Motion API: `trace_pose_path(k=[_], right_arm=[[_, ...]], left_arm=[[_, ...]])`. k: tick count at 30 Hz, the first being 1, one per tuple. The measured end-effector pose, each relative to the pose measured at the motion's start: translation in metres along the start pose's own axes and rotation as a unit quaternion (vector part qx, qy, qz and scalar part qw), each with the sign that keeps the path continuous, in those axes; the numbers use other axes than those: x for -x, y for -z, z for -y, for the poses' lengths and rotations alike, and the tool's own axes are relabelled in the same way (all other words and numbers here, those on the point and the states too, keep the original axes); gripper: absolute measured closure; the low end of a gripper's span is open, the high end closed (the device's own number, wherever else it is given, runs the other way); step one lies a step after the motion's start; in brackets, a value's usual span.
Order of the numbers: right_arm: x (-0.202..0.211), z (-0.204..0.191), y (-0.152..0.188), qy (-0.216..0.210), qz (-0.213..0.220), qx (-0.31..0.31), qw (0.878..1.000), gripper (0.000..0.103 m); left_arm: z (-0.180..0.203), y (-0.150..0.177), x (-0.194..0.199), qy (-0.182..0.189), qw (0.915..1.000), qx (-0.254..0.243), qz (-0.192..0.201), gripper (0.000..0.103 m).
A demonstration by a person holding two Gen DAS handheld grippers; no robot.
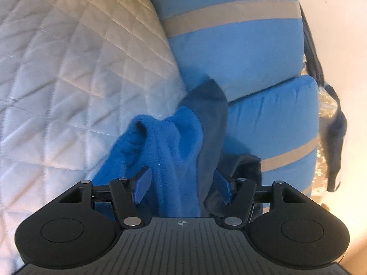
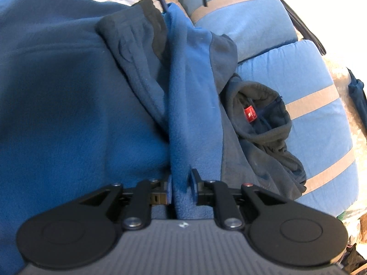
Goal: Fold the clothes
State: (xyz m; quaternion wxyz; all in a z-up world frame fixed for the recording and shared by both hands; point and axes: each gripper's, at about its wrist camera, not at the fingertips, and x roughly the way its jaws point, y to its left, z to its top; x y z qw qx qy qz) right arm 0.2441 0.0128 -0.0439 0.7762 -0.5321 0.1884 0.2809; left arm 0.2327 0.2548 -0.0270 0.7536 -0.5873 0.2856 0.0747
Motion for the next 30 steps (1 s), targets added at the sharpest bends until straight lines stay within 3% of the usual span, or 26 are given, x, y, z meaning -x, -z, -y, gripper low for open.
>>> trace_pose_path(k=[7, 15, 17, 22, 27, 30], right_arm=[[0.001, -0.002, 0.000, -0.002, 0.001, 0.010, 1.000, 0.068], [0.002, -0.003, 0.001, -0.004, 0.001, 0.019, 1.000, 0.068], [0.002, -0.004, 0.001, -0.003, 0.002, 0.022, 1.000, 0.068], [0.000, -0.004, 0.002, -0.004, 0.002, 0.026, 1.000, 0.068], [0.001, -0.003, 0.003, -0.004, -0.002, 0.024, 1.000, 0.069], [0.002, -0.003, 0.005, -0.005, -0.008, 0.020, 1.000, 0.069]], left_arm=[[-0.006, 0.004, -0.012, -0.050, 0.9986, 0.011, -0.013, 0.053], [-0.018, 0.004, -0.019, -0.012, 0.9993, 0.033, -0.016, 0.053], [-0.021, 0.005, -0.017, -0.006, 0.9988, 0.046, -0.012, 0.071], [-0.018, 0.006, -0.009, 0.021, 0.9990, 0.039, -0.005, 0.092], [-0.018, 0.003, -0.001, 0.073, 0.9967, 0.032, 0.012, 0.095], [-0.020, 0.001, -0.001, 0.057, 0.9980, 0.022, 0.015, 0.095]])
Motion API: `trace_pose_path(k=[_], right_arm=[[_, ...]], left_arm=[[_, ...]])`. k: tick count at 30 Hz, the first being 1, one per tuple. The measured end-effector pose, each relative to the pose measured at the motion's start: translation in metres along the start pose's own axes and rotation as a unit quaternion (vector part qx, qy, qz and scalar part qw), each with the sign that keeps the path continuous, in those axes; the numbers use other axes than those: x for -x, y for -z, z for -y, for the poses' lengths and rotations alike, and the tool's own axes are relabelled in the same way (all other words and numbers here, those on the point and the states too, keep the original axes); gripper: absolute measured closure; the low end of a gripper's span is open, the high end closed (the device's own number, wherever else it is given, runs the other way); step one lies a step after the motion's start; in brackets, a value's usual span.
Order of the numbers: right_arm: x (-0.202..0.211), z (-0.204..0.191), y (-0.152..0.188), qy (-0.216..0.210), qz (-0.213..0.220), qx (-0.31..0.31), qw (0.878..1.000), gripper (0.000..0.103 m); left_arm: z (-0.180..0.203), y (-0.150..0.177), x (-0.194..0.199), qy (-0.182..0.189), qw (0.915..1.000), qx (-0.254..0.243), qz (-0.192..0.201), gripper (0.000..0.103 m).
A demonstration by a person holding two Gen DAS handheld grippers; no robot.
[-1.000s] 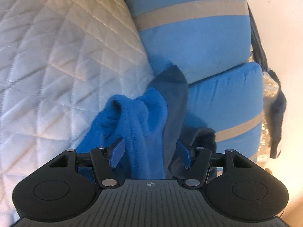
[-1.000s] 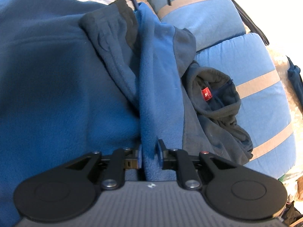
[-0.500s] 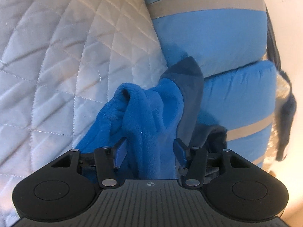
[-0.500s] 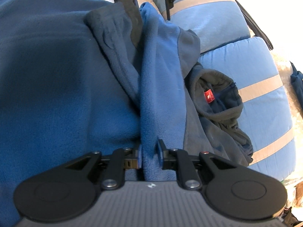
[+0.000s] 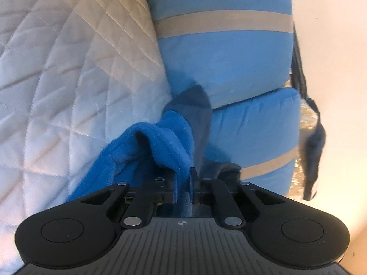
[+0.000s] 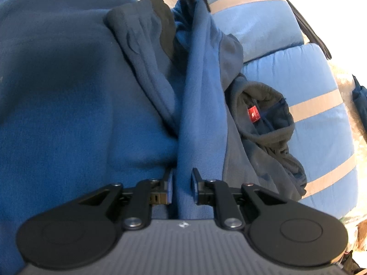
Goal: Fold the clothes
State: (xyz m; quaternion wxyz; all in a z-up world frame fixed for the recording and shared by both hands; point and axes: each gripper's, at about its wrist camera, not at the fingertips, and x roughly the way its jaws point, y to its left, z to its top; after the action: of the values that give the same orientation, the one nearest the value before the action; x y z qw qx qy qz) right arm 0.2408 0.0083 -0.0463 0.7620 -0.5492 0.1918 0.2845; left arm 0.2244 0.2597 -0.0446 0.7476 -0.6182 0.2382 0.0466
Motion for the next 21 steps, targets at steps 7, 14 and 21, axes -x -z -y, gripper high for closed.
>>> trace_pose_path(k=[7, 14, 21], right_arm=[[0.027, 0.025, 0.011, -0.039, 0.001, -0.096, 0.995, 0.045], [0.092, 0.153, 0.104, -0.138, 0.075, -0.507, 0.848, 0.021], [0.041, 0.204, 0.226, -0.191, 0.001, -0.696, 0.692, 0.022]], left_arm=[[-0.007, 0.000, -0.009, -0.101, 0.9948, -0.012, -0.009, 0.095], [0.000, 0.006, -0.007, -0.126, 0.9920, 0.007, 0.004, 0.095], [0.000, 0.008, -0.009, -0.138, 0.9902, 0.023, 0.011, 0.094]])
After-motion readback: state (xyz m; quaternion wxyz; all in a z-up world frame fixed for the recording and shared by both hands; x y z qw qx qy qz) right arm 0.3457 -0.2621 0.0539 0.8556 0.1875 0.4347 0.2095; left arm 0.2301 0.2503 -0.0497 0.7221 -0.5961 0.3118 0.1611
